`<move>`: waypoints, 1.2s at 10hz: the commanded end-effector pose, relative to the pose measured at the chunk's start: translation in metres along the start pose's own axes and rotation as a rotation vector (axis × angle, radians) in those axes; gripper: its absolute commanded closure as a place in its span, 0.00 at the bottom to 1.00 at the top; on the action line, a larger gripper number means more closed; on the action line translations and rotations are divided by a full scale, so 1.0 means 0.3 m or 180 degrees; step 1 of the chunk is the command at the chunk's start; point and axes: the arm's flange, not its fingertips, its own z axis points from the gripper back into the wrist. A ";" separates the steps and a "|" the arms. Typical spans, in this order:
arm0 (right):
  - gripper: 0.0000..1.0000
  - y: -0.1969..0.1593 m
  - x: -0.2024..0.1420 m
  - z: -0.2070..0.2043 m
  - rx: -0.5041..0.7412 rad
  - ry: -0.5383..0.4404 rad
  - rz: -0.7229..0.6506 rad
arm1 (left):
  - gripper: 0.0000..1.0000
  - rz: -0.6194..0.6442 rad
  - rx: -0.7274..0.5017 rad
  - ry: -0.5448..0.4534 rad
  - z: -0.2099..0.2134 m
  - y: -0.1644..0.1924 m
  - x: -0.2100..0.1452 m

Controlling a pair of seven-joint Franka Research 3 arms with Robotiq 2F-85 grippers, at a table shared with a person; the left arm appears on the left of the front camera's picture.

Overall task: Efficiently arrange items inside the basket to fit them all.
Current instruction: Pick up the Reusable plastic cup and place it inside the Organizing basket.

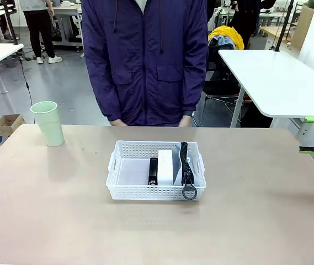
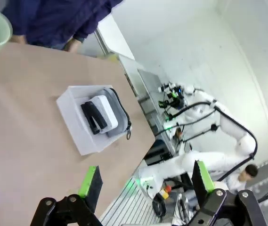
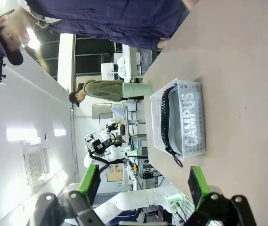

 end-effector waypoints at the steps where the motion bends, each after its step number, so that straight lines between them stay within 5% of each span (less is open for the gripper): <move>1: 0.00 0.018 -0.004 0.005 0.0019 0.0005 -0.0034 | 0.00 -0.0591 0.0021 0.0349 -0.048 0.023 0.113; 4: 0.00 0.018 -0.004 0.005 0.0019 0.0005 -0.0034 | 0.00 -0.1345 0.0097 0.0354 -0.032 0.081 0.169; 8: 0.00 0.018 -0.004 0.005 0.0019 0.0005 -0.0034 | 0.00 -0.2667 0.0797 -0.0016 -0.082 0.204 0.159; 12: 0.00 0.018 -0.004 0.005 0.0019 0.0005 -0.0034 | 0.00 -0.2681 0.1515 0.0032 -0.094 0.318 0.196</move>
